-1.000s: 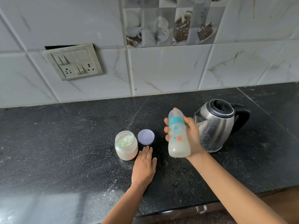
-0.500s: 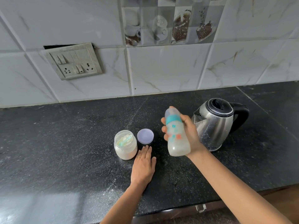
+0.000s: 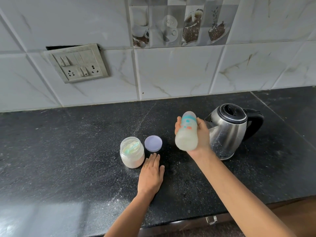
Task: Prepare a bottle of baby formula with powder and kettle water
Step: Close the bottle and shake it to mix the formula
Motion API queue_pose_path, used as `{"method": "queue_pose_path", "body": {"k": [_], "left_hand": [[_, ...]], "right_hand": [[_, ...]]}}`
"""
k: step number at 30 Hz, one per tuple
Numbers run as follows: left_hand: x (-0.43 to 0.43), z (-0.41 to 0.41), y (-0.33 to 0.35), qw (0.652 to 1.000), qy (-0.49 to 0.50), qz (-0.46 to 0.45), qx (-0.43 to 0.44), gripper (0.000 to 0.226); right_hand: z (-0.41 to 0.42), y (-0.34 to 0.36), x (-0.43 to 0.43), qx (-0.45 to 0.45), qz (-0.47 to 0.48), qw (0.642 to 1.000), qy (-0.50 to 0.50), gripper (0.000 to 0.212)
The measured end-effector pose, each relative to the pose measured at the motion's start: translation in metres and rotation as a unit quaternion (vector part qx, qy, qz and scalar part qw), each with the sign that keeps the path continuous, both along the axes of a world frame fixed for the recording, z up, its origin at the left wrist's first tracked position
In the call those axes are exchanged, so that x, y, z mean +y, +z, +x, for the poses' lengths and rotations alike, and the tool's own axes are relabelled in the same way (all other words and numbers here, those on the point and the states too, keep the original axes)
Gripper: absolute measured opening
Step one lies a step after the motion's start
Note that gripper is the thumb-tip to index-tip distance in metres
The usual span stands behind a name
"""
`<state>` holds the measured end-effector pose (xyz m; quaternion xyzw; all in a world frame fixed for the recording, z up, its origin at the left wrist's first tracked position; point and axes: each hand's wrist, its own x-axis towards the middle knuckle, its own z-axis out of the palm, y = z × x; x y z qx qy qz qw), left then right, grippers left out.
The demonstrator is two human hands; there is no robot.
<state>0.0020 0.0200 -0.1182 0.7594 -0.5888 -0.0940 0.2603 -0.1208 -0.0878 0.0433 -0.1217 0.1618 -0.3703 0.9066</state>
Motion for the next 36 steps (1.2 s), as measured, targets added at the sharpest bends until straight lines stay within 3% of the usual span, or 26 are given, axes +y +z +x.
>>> {"method": "queue_pose_path", "body": {"k": [2,5,10,14,16,19,24,28,29,33,36], "left_hand": [[0.0,0.0,0.0,1.0,-0.001,0.0,-0.001,0.049],[0.0,0.001,0.0,1.0,-0.001,-0.001,-0.002,0.049],[0.001,0.0,0.001,1.0,-0.001,-0.003,-0.002,0.049],[0.0,0.0,0.0,1.0,-0.004,-0.005,-0.001,0.049],[0.0,0.001,0.0,1.0,-0.003,-0.005,0.0,0.049],[0.0,0.001,-0.001,1.0,-0.002,-0.003,-0.003,0.049],[0.0,0.001,0.0,1.0,-0.001,-0.002,0.0,0.05],[0.0,0.0,-0.001,1.0,0.001,0.0,-0.001,0.049],[0.0,0.0,-0.001,1.0,0.0,0.001,-0.001,0.049],[-0.001,0.001,-0.001,1.0,0.0,-0.001,-0.003,0.049],[-0.001,0.001,-0.001,1.0,0.0,-0.001,0.0,0.049]], "right_hand": [[0.0,-0.002,0.003,0.001,-0.014,0.999,0.04,0.053],[-0.002,0.0,0.009,0.051,-0.111,0.989,0.081,0.039],[-0.003,-0.003,-0.003,-0.063,0.048,0.997,0.01,0.058],[-0.011,-0.01,0.002,-0.016,-0.119,0.988,0.097,0.05],[-0.011,-0.009,0.0,-0.013,-0.106,0.991,0.08,0.061],[-0.011,-0.013,-0.004,-0.043,0.001,0.999,0.033,0.092],[-0.011,-0.013,0.004,-0.006,-0.112,0.991,0.079,0.058],[-0.008,-0.016,-0.006,-0.099,0.059,0.993,0.028,0.083],[-0.009,-0.015,-0.006,-0.095,0.054,0.993,0.039,0.079],[-0.016,-0.011,-0.005,-0.005,-0.12,0.99,0.073,0.056],[-0.018,-0.008,-0.009,-0.083,0.003,0.995,0.048,0.072]]}}
